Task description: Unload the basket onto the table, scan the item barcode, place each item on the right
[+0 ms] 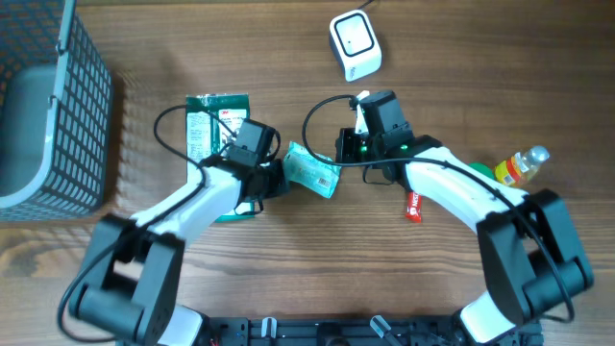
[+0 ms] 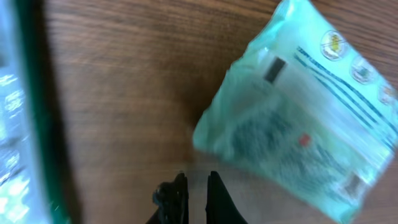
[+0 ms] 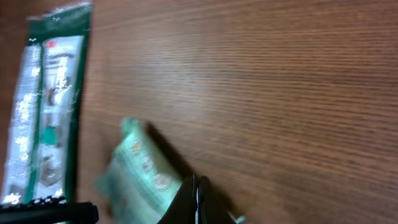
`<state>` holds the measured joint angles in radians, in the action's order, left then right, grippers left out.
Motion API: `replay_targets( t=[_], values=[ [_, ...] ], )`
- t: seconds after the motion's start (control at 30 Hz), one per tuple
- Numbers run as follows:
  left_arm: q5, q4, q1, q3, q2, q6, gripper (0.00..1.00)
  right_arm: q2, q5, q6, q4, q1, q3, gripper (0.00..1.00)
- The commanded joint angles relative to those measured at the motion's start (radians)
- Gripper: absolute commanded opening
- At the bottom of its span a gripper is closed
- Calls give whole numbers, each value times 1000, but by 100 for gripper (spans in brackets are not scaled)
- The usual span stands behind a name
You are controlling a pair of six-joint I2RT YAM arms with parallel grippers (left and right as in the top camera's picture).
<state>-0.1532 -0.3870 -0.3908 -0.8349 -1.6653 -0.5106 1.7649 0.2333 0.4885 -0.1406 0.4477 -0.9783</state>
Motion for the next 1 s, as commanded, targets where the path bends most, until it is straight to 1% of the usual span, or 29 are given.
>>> replay_targets(
  t=[0.0,0.07,0.1,0.17,0.23,0.3,0.37,0.43,0.47,0.53,0.6,0.63,0.7,0.73,0.77,0.8,0.83,0.87,0.9,0.93,0.97],
  values=[
    [20,60,-5,3,-67,-7,5,69,-46,17,18,-2,-11,5],
    [20,96,-5,3,-88,-7,5,101,-44,42,14,-2,-11,6],
    [20,107,-5,3,-92,-6,5,110,-25,43,4,-2,-11,10],
    [21,143,-5,3,-92,-6,6,110,53,59,-79,-2,-11,13],
    [21,180,-5,3,-92,-6,5,109,102,130,-202,-2,-11,15],
    [20,200,-5,3,-92,-7,5,109,121,139,-282,-2,-11,17],
    [20,221,-5,3,-92,-6,5,109,188,138,-332,-2,-11,16],
    [20,249,-5,3,-92,-6,6,109,290,92,-341,0,-11,17],
    [20,256,-5,3,-92,-6,6,109,299,90,-348,1,-11,17],
    [21,266,-3,3,-92,2,6,109,274,88,-376,0,-11,20],
    [25,265,27,2,-80,40,8,95,241,87,-445,-3,-28,25],
    [23,263,44,2,-69,39,8,85,236,76,-471,-5,-47,26],
    [-11,264,90,2,-27,31,8,46,227,-17,-507,-5,-101,29],
    [-56,272,116,2,2,31,8,26,210,-34,-512,-5,-129,32],
    [-101,280,137,2,32,31,8,8,207,-53,-507,-5,-151,38],
    [-129,280,159,2,71,31,8,-3,207,-80,-490,-5,-172,49],
    [-135,278,176,2,108,27,8,-8,208,-96,-458,-5,-186,54],
    [-135,271,191,2,145,24,8,-8,208,-94,-417,-5,-190,54],
    [-135,258,204,2,182,24,8,-5,207,-97,-375,-2,-190,52],
    [-135,238,212,2,209,24,8,-3,207,-125,-350,1,-190,49],
    [-135,211,215,2,227,24,8,4,200,-154,-327,4,-189,48]
  ],
)
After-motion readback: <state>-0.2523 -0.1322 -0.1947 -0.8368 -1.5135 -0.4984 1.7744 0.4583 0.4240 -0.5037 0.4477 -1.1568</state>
